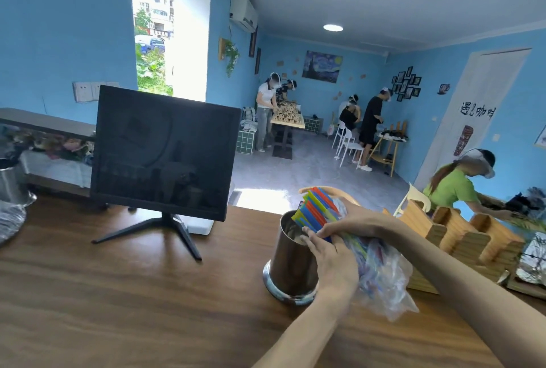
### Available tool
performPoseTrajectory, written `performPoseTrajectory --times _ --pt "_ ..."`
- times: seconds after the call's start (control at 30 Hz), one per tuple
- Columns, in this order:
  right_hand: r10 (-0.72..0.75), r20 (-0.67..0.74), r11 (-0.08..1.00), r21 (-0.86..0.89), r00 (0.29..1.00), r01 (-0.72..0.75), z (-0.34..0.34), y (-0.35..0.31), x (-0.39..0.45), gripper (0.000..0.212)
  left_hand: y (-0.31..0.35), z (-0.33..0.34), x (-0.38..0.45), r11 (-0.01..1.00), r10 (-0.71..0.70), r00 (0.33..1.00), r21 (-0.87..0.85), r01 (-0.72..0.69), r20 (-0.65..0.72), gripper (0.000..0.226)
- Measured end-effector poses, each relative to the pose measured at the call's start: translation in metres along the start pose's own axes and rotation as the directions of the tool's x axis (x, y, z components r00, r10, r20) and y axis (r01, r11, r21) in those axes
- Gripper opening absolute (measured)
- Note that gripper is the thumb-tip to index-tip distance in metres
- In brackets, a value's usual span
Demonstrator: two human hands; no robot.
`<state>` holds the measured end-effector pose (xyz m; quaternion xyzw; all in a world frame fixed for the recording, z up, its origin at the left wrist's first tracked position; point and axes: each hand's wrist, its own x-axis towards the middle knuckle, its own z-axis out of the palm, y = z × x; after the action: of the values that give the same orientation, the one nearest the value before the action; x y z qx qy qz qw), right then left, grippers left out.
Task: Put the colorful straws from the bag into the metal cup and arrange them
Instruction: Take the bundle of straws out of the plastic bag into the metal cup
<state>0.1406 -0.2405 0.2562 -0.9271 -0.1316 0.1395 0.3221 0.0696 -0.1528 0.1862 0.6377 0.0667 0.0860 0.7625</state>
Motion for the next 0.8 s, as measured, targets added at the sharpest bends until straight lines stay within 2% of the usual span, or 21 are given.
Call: performPoseTrajectory --times 0.03,0.07,0.13,0.23,0.33,0.53,0.7,0.8 --pt "0.017 0.02 1.0 -0.027 1.0 -0.016 -0.001 -0.004 0.001 0.082 -0.002 -0.006 0.007 0.998 0.049 0.998 0.023 -0.05 0.034 0.065" --pt "0.037 0.037 0.998 -0.058 0.999 -0.034 -0.002 -0.008 0.002 0.084 -0.004 -0.013 0.009 0.983 0.118 0.989 0.133 -0.129 0.087 0.067" --pt "0.053 0.067 0.994 -0.104 0.996 -0.046 -0.004 -0.015 0.004 0.084 -0.01 -0.018 0.006 0.955 0.17 0.98 0.227 -0.19 0.106 0.071" --pt "0.068 0.102 0.985 -0.167 0.992 -0.05 -0.004 -0.024 0.008 0.081 -0.011 -0.019 -0.004 0.974 0.088 0.985 0.194 -0.116 0.148 0.072" --pt "0.092 0.105 0.969 -0.239 0.99 -0.065 -0.003 -0.025 0.014 0.08 -0.005 -0.021 -0.009 0.986 0.021 0.996 0.165 -0.036 0.09 0.073" --pt "0.183 0.136 0.927 -0.355 0.974 -0.124 -0.004 -0.022 0.028 0.088 0.01 -0.032 -0.003 0.967 -0.071 0.993 0.251 0.046 0.091 0.075" --pt "0.227 0.151 0.904 -0.4 0.962 -0.151 -0.008 -0.02 0.034 0.107 0.001 -0.041 -0.007 0.875 0.008 0.999 0.484 -0.031 0.05 0.071" --pt "0.229 0.159 0.907 -0.393 0.96 -0.151 -0.01 -0.018 0.034 0.106 -0.003 -0.046 -0.005 0.791 0.077 0.997 0.607 -0.078 0.027 0.064"
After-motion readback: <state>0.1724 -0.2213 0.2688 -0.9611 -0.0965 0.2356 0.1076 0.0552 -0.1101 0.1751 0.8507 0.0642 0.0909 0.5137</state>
